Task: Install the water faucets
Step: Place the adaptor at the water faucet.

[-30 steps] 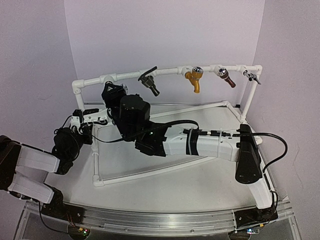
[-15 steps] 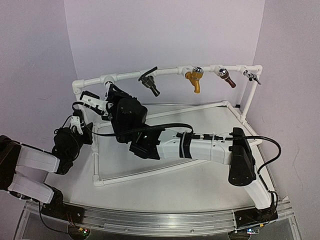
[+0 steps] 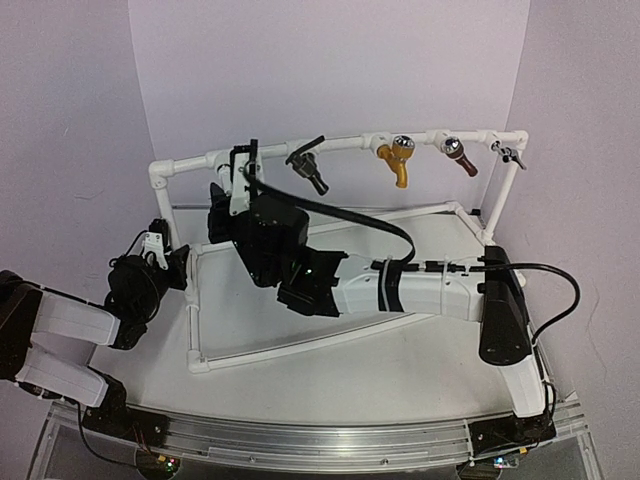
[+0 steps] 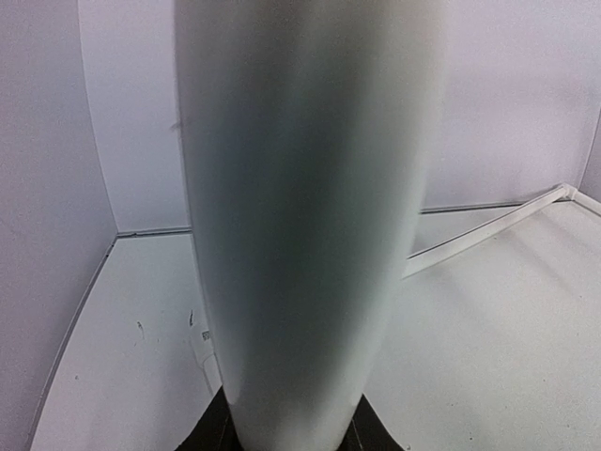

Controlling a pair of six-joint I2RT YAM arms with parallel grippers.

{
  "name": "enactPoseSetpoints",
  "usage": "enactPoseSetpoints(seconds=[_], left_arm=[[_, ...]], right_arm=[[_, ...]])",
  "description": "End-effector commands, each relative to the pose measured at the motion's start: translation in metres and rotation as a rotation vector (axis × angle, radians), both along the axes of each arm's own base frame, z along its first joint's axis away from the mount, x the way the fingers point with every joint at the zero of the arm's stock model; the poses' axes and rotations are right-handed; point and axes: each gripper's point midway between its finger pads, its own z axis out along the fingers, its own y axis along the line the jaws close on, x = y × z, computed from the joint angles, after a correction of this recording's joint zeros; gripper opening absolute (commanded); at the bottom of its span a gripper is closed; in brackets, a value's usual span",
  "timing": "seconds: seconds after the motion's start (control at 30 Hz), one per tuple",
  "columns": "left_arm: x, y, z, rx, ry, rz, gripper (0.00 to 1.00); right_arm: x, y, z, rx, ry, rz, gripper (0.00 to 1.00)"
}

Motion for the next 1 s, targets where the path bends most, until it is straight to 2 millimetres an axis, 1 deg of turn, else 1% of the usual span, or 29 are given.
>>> enactPoseSetpoints(seconds=[0.0,0.03,0.07,0.17,0.2,0.23,0.27,0.37,0.43,0.5,0.57,0.63,0.7,0.73,0.77,0.8,0.87,0.97], left_arm=[[0.001,-0.03,0.011,-0.075,0.003,-0.135,0.0],[0.001,-0.03,0.011,-0.076,0.002,-0.135,0.0],[0.001,-0.03,0.012,-0.076,0.002,-0.135,0.0],[0.001,-0.03,0.012,-0.076,0.002,-0.134,0.0],[0.001,-0.03,0.011,-0.075,0.002,-0.135,0.0],[0.001,-0.03,0.011,-0.075,0.002,-0.135,0.0],[0.0,-0.03,0.012,-0.075,0.001,-0.135,0.0],[0.001,-0.03,0.011,-0.075,0.003,-0.135,0.0],[0.001,-0.03,0.011,-0.075,0.002,-0.135,0.0],[0.002,-0.03,0.011,-0.074,0.004,-0.135,0.0],[0.002,-0.031,0.011,-0.074,0.004,-0.135,0.0],[0.002,-0.03,0.01,-0.074,0.005,-0.135,0.0],[0.002,-0.031,0.01,-0.074,0.005,-0.135,0.0],[0.002,-0.031,0.01,-0.073,0.005,-0.136,0.0],[0.002,-0.031,0.01,-0.073,0.005,-0.136,0.0],[0.002,-0.031,0.01,-0.073,0.006,-0.138,0.0],[0.001,-0.031,0.01,-0.074,0.005,-0.139,0.0],[0.0,-0.03,0.011,-0.075,0.002,-0.139,0.0]], right_arm=[[-0.002,-0.052,0.085,0.619,0.154,0.12,0.21],[-0.006,-0.05,0.088,0.602,0.13,0.148,0.24],[-0.009,-0.048,0.09,0.574,0.106,0.168,0.3],[-0.014,-0.045,0.082,0.437,0.053,0.168,0.63],[-0.017,-0.043,0.077,0.369,0.036,0.173,0.71],[-0.02,-0.041,0.074,0.306,0.017,0.177,0.78],[-0.023,-0.042,0.066,0.227,0.001,0.174,0.85],[-0.032,-0.053,0.054,0.06,-0.042,0.152,0.95],[-0.042,-0.064,0.053,-0.048,-0.097,0.165,0.98],[-0.054,-0.069,0.05,-0.174,-0.152,0.203,0.98],[-0.068,-0.069,0.041,-0.332,-0.204,0.255,0.98],[-0.088,-0.066,0.035,-0.488,-0.296,0.311,0.98],[-0.105,-0.061,0.022,-0.696,-0.446,0.317,0.96],[-0.11,-0.057,0.015,-0.813,-0.531,0.294,0.96],[-0.11,-0.054,0.004,-0.933,-0.594,0.247,0.96],[-0.109,-0.051,-0.002,-1.038,-0.655,0.2,0.96],[-0.1,-0.043,-0.013,-1.284,-0.783,0.09,0.97],[-0.088,-0.031,-0.026,-1.517,-0.914,-0.006,0.97]])
